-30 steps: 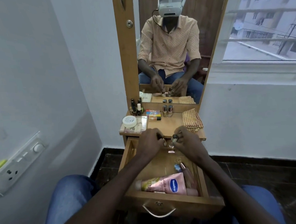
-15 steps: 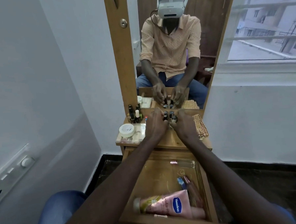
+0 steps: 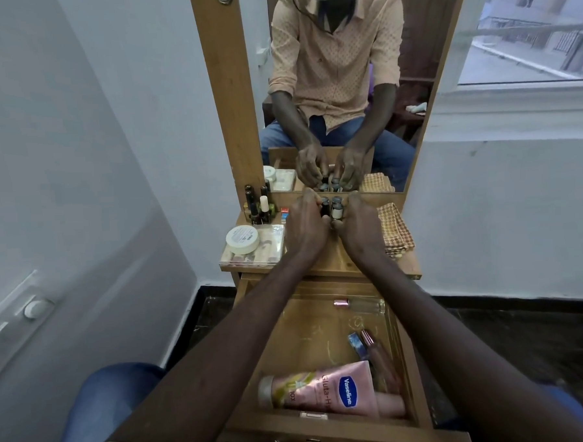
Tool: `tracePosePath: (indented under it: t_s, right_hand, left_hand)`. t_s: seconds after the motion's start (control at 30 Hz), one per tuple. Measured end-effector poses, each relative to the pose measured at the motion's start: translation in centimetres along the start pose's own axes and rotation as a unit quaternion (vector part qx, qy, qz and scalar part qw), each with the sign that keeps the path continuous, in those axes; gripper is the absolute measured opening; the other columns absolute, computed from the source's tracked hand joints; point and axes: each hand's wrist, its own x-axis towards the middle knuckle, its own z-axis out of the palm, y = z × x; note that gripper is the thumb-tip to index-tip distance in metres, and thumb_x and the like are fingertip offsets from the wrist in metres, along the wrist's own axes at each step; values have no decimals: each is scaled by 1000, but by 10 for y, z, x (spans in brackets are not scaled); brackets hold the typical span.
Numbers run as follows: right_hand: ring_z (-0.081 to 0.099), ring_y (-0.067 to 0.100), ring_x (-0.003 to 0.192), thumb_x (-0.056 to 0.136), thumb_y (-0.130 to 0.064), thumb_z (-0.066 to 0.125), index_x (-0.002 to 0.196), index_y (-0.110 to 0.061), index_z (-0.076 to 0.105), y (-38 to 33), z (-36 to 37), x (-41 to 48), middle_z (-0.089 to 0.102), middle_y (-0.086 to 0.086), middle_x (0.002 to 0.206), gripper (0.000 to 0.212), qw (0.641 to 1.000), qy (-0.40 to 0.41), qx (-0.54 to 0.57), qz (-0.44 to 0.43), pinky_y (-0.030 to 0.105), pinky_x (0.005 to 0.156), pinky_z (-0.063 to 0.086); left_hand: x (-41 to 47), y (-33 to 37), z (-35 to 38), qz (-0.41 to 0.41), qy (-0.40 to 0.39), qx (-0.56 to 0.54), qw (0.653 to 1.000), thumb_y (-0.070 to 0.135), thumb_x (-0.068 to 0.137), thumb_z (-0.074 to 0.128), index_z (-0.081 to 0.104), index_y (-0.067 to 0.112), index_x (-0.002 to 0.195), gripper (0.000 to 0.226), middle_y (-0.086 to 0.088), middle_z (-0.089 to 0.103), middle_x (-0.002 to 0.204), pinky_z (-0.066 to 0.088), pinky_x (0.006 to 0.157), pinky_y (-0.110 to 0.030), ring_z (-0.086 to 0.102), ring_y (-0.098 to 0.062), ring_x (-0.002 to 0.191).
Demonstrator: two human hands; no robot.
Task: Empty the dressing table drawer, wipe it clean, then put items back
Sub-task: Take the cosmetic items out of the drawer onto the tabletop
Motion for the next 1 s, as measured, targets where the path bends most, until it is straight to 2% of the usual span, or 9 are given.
tracePosePath:
  t_s: [0.17,0.27,0.47,0.6,0.7,0.77,0.87,1.0]
  right_hand:
    - [63,17,86,93,-13,75,119,-11,53,0,3,5,67,10,106,35,1000,4,2,-4,28,67,52]
    - [65,21,88,92,-9,75,121,-9,52,2,5,7,67,11,105,37,1000,4,3,-6,27,67,48]
    - [66,21,91,93,-9,74,128,-9,48,-1,1,3,66,12,110,43,1000,3,6,-24,34,73,59]
    - [62,19,86,94,-9,72,125,-9,49,-4,-26,-6,65,13,108,38,999,25,-3,-46,33,69,58]
    - [64,21,94,89,-6,77,128,-9,55,-3,-59,-27,65,11,113,46,998,42,31,-22,36,77,59]
    - [64,19,92,90,-4,74,120,-14,57,-1,-78,-56,63,6,111,36,996,54,65,-19,35,76,59]
    - [62,14,87,92,-5,70,111,-15,61,10,-91,-114,64,1,104,23,998,36,56,-19,28,74,55]
    - [63,17,78,85,6,69,88,-12,70,29,-95,-193,67,1,89,19,997,-68,42,0,28,69,53]
  left_hand:
    - [6,-3,4,-13,-3,-19,1000,4,83,77,58,12,111,36,-5,65,108,45,75,-22,60,-15,97]
    - [8,-6,7,-17,-1,-30,999,3,83,77,57,12,111,35,-5,64,110,50,81,-26,61,-17,100]
    - [7,-9,8,-19,2,-40,999,3,84,77,55,12,113,37,-4,63,111,48,80,-23,59,-15,99]
    - [-4,-11,-11,-13,24,-58,998,0,83,76,55,15,110,37,1,63,102,51,74,-21,62,-13,93]
    - [-34,-9,-38,15,46,-71,996,2,86,73,56,18,104,29,5,61,100,50,75,-21,59,-10,92]
    - [-70,-10,-55,25,39,-82,996,2,88,72,57,20,103,28,5,61,100,52,75,-22,59,-10,92]
    - [-132,-26,-66,38,-32,-69,996,8,91,70,60,23,98,20,10,63,95,57,74,-28,61,-5,87]
    - [-204,-49,-65,6,-211,-8,977,17,89,69,67,25,95,10,9,67,92,58,79,-40,63,-8,84]
